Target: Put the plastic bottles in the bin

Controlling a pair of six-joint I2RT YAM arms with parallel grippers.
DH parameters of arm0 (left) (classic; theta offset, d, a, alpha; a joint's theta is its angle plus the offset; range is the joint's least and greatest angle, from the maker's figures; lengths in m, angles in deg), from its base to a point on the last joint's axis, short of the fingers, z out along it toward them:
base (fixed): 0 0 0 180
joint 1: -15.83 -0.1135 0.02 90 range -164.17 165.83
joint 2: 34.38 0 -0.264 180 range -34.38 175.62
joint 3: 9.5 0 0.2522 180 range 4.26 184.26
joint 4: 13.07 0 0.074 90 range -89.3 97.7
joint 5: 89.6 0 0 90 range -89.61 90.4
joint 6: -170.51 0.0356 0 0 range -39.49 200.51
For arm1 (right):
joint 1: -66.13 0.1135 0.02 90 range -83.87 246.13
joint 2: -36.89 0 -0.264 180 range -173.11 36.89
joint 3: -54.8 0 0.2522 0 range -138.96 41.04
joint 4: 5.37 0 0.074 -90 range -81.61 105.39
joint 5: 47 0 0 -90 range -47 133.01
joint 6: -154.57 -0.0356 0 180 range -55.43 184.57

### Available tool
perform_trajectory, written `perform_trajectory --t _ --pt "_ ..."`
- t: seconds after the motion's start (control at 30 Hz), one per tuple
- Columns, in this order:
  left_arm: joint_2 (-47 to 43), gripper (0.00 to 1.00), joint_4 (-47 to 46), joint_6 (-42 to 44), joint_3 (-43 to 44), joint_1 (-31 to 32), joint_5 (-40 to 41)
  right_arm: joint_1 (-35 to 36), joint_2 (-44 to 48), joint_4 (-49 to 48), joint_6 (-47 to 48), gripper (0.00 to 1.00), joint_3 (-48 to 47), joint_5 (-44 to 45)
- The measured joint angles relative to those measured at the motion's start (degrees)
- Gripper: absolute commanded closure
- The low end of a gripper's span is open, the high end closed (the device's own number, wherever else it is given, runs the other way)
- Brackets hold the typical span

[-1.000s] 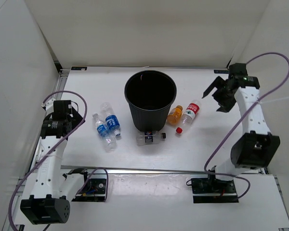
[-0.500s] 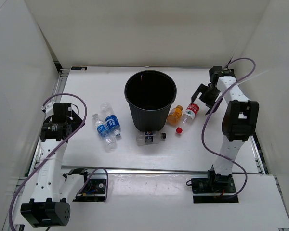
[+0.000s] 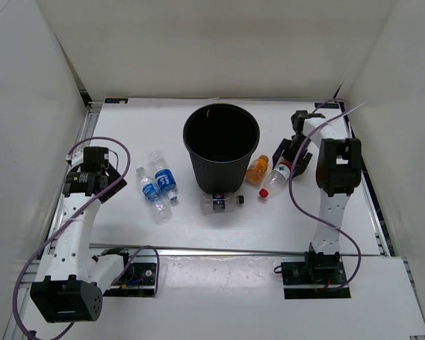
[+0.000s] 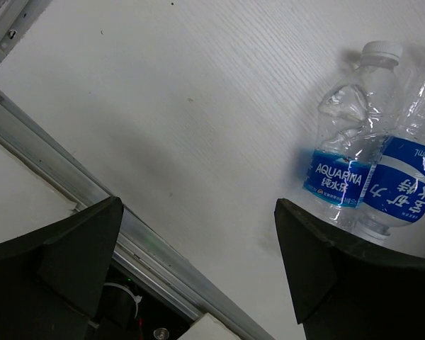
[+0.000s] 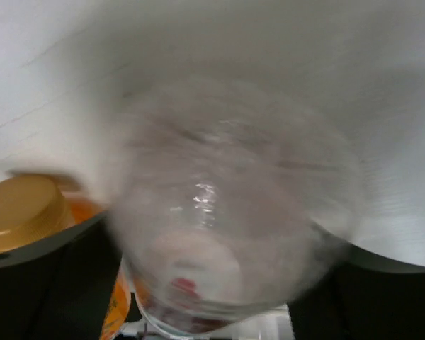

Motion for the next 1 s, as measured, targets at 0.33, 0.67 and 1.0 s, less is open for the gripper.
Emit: perform_trajectory --t 0.33,0.67,1.0 --pt "-0.13 0.0 0.17 0.0 0.63 0.0 0.59 -5.16 7.34 -0.57 1.42 0.45 3.89 5.57" --pt "0.87 0.0 -0.24 2.05 1.79 0.0 0.5 -18.93 23.98 -1.84 -1.25 0.56 -10.25 -4.46" --pt "3.8 0.0 -2.29 3.02 4.26 0.46 -0.13 -8.17 23.85 -12.61 -8.02 0.61 -27.78 -22.23"
